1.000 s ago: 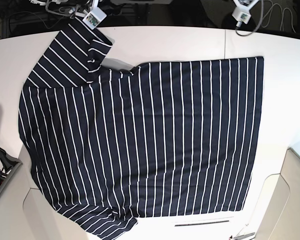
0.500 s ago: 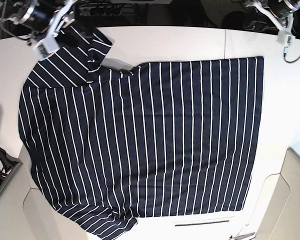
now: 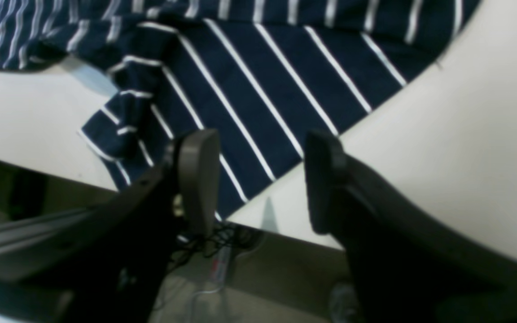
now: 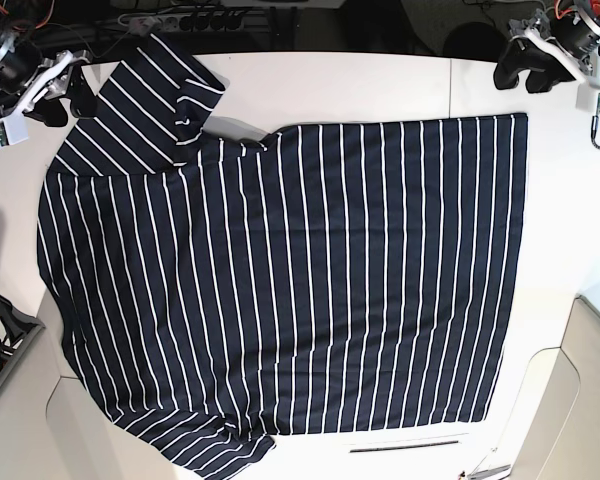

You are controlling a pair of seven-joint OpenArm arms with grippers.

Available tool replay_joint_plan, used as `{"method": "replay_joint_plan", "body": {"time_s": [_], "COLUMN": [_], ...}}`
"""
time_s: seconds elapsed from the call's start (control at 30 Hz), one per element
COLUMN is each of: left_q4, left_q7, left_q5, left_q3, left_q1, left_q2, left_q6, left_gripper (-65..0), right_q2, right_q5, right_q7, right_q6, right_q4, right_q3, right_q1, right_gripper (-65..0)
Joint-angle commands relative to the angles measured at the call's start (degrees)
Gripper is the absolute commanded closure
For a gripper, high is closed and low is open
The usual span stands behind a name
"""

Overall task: Fold the T-shirt properly
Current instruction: 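Lower both grippers and grasp the shirt's shoulder corners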

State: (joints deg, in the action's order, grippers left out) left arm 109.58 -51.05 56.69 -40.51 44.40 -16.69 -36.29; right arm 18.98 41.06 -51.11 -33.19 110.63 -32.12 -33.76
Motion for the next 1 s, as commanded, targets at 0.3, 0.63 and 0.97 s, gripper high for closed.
{"method": "replay_joint_plan", "body": {"time_s": [0.3,0.63,0.97], "left_q4": [-0.3,-10.3,-19.8], "left_q7": [0.7,2.0,3.0], "left_q5": [0.7,0.4,-0.4], "left_q3": [-0.5,-0.3,3.1], "left_q1": [-1.7,-8.3,-13.2], "left_q2": [-2.4,-6.2,-9.0], "left_q6": [-0.3,-0.2,-0.2], "left_gripper": [-44.8,-44.9,-44.9], "right_q2": [1.2,1.2,0.9], "right_q5": [1.0,2.3,2.5], "right_q7": [1.0,1.2,1.2], "right_q6": [-0.1,-0.1,-0.3], "right_q4": [-7.8,-13.6,-13.8], "right_q3": [-0.4,-0.4,-0.2], "right_q1": [1.8,2.8,2.8], "right_gripper": [-31.9,-31.9,-31.9]}}
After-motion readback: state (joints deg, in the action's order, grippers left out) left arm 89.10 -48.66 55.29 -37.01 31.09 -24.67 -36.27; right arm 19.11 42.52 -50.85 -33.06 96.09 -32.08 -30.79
